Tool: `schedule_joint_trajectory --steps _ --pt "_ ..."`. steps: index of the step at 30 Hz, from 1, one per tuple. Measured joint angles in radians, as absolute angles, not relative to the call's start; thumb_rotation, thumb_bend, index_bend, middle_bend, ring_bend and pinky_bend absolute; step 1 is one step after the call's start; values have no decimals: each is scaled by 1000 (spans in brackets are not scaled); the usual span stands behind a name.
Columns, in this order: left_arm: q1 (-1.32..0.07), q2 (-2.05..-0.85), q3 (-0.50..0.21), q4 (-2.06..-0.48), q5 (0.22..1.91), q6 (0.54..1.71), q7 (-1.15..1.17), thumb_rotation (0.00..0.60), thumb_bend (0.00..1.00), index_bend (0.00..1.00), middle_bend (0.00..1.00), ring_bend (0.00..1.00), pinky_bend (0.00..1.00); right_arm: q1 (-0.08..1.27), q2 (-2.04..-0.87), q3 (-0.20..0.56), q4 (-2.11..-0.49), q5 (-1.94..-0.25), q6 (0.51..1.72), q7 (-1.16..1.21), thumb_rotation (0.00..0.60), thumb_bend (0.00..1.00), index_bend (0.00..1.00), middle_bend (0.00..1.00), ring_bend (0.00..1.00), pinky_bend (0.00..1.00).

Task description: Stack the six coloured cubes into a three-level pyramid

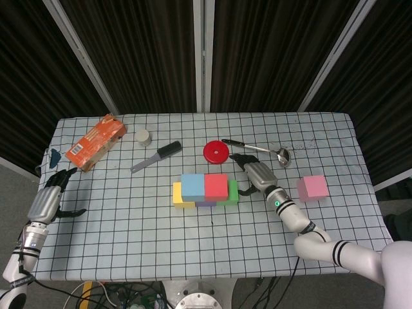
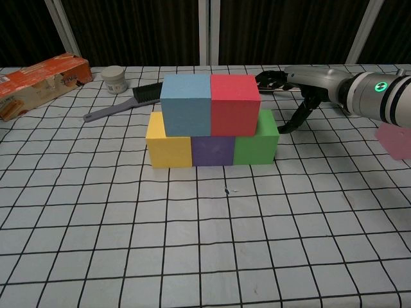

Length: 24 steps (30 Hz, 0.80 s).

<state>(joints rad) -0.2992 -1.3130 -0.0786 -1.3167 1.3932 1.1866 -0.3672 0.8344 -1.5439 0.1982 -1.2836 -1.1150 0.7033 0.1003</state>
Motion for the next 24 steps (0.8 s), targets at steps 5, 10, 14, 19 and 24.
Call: schedule_joint_trajectory --steps 5,10,14,19,24 --pt "-300 -1310 -77 -1321 1391 1181 -367 600 63 48 88 0 66 829 -1513 201 -1308 -1115 705 97 600 148 0 43 0 0" --pt "-301 -1309 -77 -1326 1390 1177 -365 600 63 48 88 0 66 820 -1446 203 -1366 -1106 705 82 600 142 0 60 0 0" --pt "-303 -1303 -80 -1335 1390 1178 -365 600 63 48 88 0 65 816 -1358 205 -1437 -1076 701 40 600 124 0 73 0 0" --pt "-303 -1293 -82 -1351 1388 1177 -371 600 63 48 88 0 65 814 -1204 197 -1561 -1003 712 -74 600 113 0 77 0 0" --pt "-297 -1283 -81 -1361 1387 1181 -378 600 63 48 88 0 66 797 -1057 169 -1699 -923 780 -216 600 102 0 88 0 0"
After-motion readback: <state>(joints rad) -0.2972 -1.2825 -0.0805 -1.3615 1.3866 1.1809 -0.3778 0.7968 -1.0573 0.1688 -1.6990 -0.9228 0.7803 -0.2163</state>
